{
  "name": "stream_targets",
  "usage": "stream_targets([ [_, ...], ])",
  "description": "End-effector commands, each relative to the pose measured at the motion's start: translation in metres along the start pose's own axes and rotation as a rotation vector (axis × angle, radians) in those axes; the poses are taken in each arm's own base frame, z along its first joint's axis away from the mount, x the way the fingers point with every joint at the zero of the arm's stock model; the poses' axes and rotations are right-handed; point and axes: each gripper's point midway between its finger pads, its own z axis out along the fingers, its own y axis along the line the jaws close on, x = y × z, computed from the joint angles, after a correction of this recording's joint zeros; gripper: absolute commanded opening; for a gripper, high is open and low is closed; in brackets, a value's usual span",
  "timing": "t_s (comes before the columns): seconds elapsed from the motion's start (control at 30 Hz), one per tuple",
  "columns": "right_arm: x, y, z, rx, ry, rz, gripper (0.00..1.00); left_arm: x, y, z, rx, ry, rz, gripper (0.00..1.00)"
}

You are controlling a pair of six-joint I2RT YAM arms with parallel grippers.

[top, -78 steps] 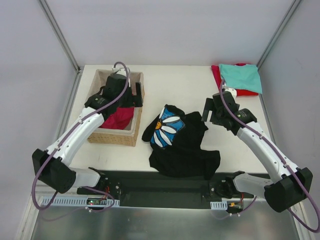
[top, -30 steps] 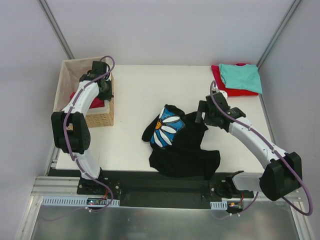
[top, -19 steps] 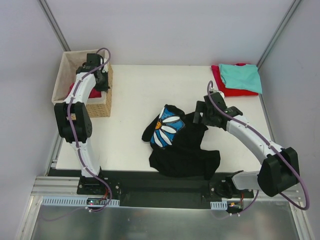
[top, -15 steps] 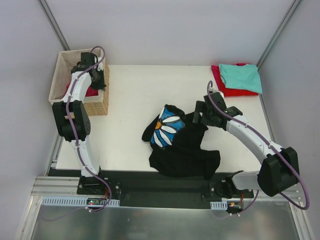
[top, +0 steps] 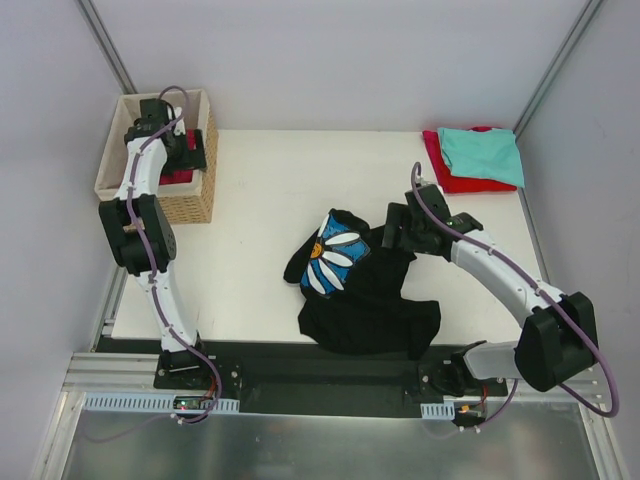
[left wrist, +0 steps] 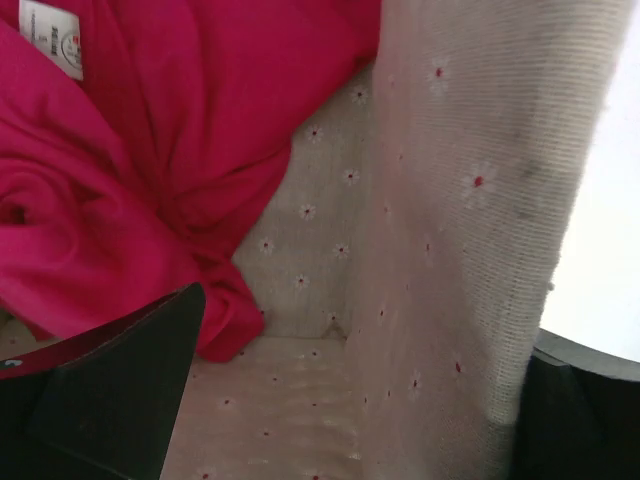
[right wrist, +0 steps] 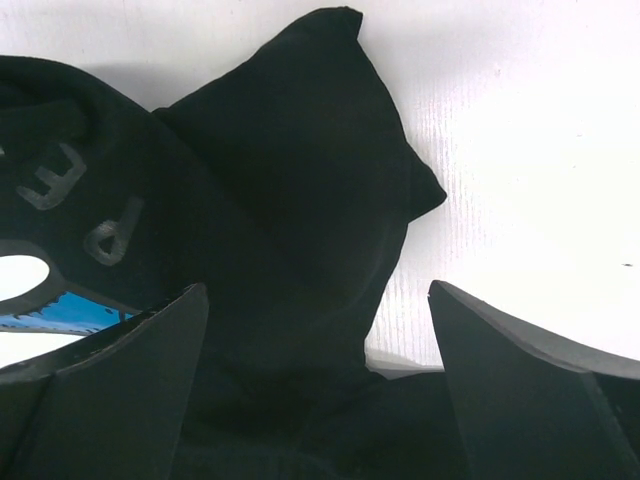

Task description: Fold and stack the t-shirts

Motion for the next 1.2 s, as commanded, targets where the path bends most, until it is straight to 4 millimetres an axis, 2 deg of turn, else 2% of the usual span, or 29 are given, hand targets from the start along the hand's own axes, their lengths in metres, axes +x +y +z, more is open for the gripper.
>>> stream_targets([
  [0.0,-0.016,0.012,-0.018,-0.048,-0.067,-0.011,0.96,-0.032,0.025,-0.018,-0.092,-0.125,-0.016,0.99],
  [0.03,-0.016,0.013,-0.019,-0.049,-0.071,-0.016,0.96,-0.045,0.023,-0.03,-0.093,-0.176,-0.026,0.99],
  [0.07,-0.015,0.013,-0.019,-0.044,-0.071,-0.018,0.96,-0.068,0.021,-0.058,-0.091,-0.257,-0.025,0.99],
  [0.13,-0.014,0.015,-0.021,-0.044,-0.074,-0.028,0.96,-0.091,0.009,-0.091,-0.052,-0.347,-0.019,0.99],
  [0.17,-0.014,0.013,-0.021,-0.034,-0.078,-0.031,0.96,-0.111,-0.002,-0.126,-0.016,-0.434,-0.034,0.99],
  [0.23,-0.012,0.014,-0.022,-0.03,-0.077,-0.045,0.96,-0.123,-0.028,-0.161,0.052,-0.504,-0.034,0.99],
  [0.27,-0.012,0.013,-0.022,-0.021,-0.081,-0.048,0.96,-0.126,-0.048,-0.192,0.107,-0.555,-0.015,0.99],
  [0.33,-0.008,0.011,-0.02,-0.01,-0.072,-0.061,0.96,-0.12,-0.075,-0.22,0.117,-0.595,0.031,0.99],
  [0.37,-0.007,0.007,-0.02,0.012,-0.068,-0.065,0.96,-0.106,-0.104,-0.241,0.094,-0.619,0.079,0.99],
  [0.43,-0.006,0.001,-0.02,0.037,-0.066,-0.08,0.96,-0.084,-0.139,-0.257,0.118,-0.628,0.137,0.99],
  [0.47,-0.008,-0.007,-0.022,0.074,-0.078,-0.085,0.96,-0.056,-0.166,-0.266,0.177,-0.605,0.161,0.99],
  [0.53,-0.014,-0.014,-0.026,0.112,-0.103,-0.091,0.96,-0.021,-0.194,-0.271,0.322,-0.542,0.109,0.99],
  [0.57,-0.017,-0.021,-0.029,0.143,-0.11,-0.092,0.96,0.008,-0.199,-0.268,0.357,-0.491,0.095,0.99],
  [0.6,-0.02,-0.025,-0.031,0.157,-0.118,-0.084,0.96,0.029,-0.216,-0.269,0.428,-0.446,0.103,0.99],
  [0.63,-0.024,-0.026,-0.034,0.165,-0.126,-0.079,0.96,0.046,-0.223,-0.268,0.457,-0.409,0.08,0.99],
  [0.67,-0.028,-0.027,-0.038,0.168,-0.132,-0.069,0.96,0.076,-0.22,-0.259,0.459,-0.356,0.069,0.99],
  [0.7,-0.032,-0.027,-0.04,0.171,-0.138,-0.063,0.96,0.095,-0.231,-0.257,0.487,-0.324,0.084,0.99],
  [0.73,-0.034,-0.028,-0.042,0.175,-0.139,-0.059,0.96,0.11,-0.232,-0.252,0.486,-0.295,0.069,0.99],
  [0.77,-0.041,-0.028,-0.048,0.187,-0.156,-0.055,0.96,0.137,-0.228,-0.241,0.472,-0.248,0.065,0.99],
  [0.83,-0.049,-0.033,-0.055,0.205,-0.18,-0.039,0.96,0.173,-0.242,-0.236,0.518,-0.188,0.07,0.99],
  [0.87,-0.054,-0.034,-0.059,0.207,-0.194,-0.028,0.96,0.194,-0.243,-0.227,0.527,-0.166,0.081,0.99],
  [0.9,-0.059,-0.037,-0.062,0.211,-0.202,-0.014,0.96,0.208,-0.247,-0.224,0.539,-0.149,0.088,0.99],
  [0.93,-0.062,-0.038,-0.063,0.209,-0.206,-0.005,0.96,0.226,-0.26,-0.227,0.58,-0.123,0.116,0.99],
  [0.97,-0.062,-0.039,-0.064,0.212,-0.197,-0.002,0.96,0.242,-0.265,-0.219,0.587,-0.092,0.131,0.99],
  [1.03,-0.066,-0.047,-0.063,0.23,-0.181,0.019,0.96,0.264,-0.282,-0.217,0.623,-0.043,0.163,0.99],
  [1.07,-0.064,-0.05,-0.062,0.233,-0.172,0.025,0.96,0.282,-0.302,-0.219,0.668,-0.019,0.223,0.99],
  [1.13,-0.061,-0.063,-0.059,0.26,-0.159,0.054,0.96,0.301,-0.322,-0.223,0.698,0.006,0.292,0.99],
  [1.17,-0.06,-0.067,-0.058,0.27,-0.156,0.062,0.96,0.315,-0.342,-0.231,0.735,0.028,0.351,0.99],
])
